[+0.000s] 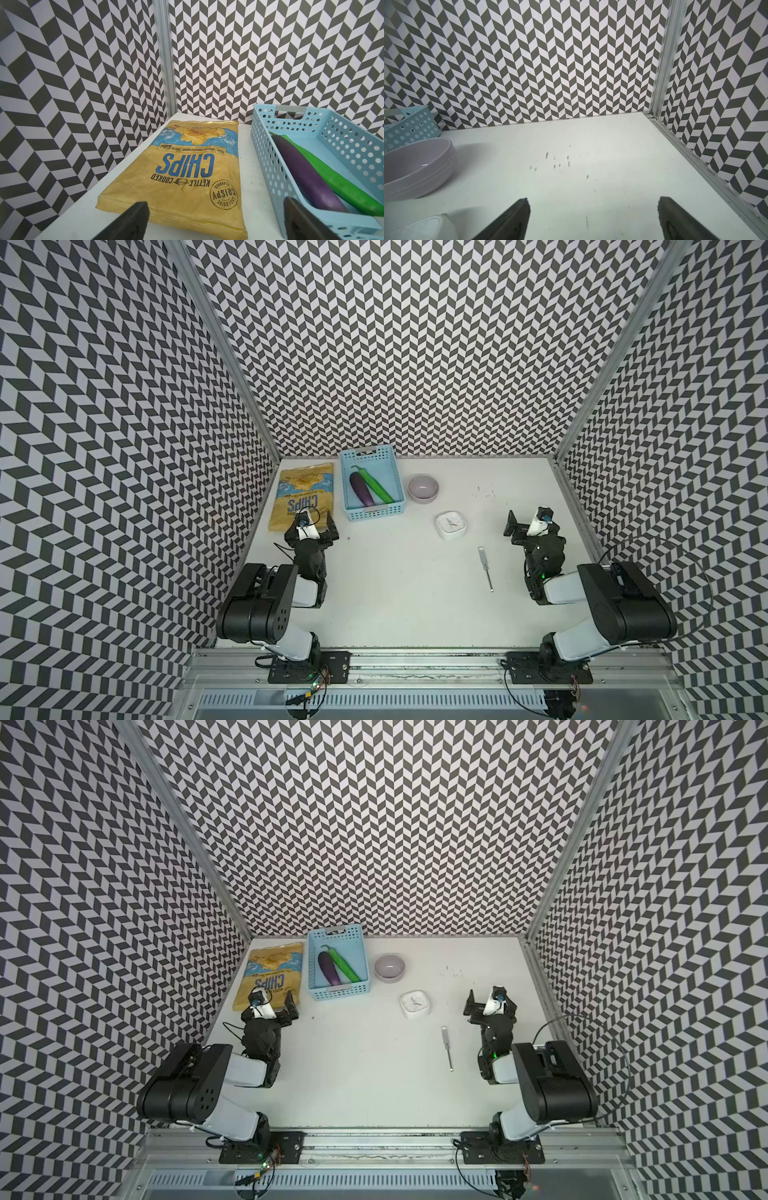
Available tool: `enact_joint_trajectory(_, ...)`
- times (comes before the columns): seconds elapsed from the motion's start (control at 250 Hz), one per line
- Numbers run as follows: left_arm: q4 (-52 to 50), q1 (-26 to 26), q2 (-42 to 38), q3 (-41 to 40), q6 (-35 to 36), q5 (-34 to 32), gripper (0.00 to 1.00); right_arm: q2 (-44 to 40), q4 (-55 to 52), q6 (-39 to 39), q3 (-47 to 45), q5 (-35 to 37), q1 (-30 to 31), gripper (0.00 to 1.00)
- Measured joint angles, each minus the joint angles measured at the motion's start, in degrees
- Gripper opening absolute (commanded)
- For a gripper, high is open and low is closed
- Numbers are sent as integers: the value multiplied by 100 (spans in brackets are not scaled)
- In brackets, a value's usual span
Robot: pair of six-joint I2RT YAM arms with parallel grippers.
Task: Remove the battery from the alarm
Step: Adjust the alarm at the center of the board.
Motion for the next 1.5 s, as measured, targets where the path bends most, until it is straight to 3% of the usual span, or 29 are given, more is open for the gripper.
enact_joint_trajectory(0.401,39,24,-142,-70,-22,-2,100,-35,28,7,-11,26,0,100)
enact_joint_trajectory(0.485,-42,-48,-643,-289,-15,-153,100,-509,-507,63,28,46,0,100)
enact_joint_trajectory(0.597,-1036,-195,-2103,-195,-293,-400,100,-1443,-1902,442,603,-33,0,100)
enact_joint_trajectory(0.741,-2245,-243,-3519,492,-1255,61,100,-2186,-3331,1252,1600,-1054,-2,100)
enact_joint_trajectory(0.837,-2876,-348,-3853,909,-1827,868,100,-2304,-3989,1808,1950,-2186,0,100)
enact_joint_trajectory(0.913,-3230,-765,-3901,1025,-2092,1488,99,-2262,-4284,2439,1886,-3139,0,100)
enact_joint_trajectory(1.046,-3663,-1840,-3482,1032,-2291,2267,95,-1897,-4325,3679,1346,-4264,170,100)
enact_joint_trajectory(1.17,-3801,-2691,-2529,1104,-2284,2756,91,-1469,-4513,4516,1080,-4588,616,100)
enact_joint_trajectory(1.41,-4133,-3071,-243,2516,-2162,3425,85,-1176,-4470,5659,1027,-4330,966,100)
enact_joint_trajectory(1.502,-4172,-3132,457,3106,-2122,3501,78,-1106,-4452,5899,1027,-4109,1084,100)
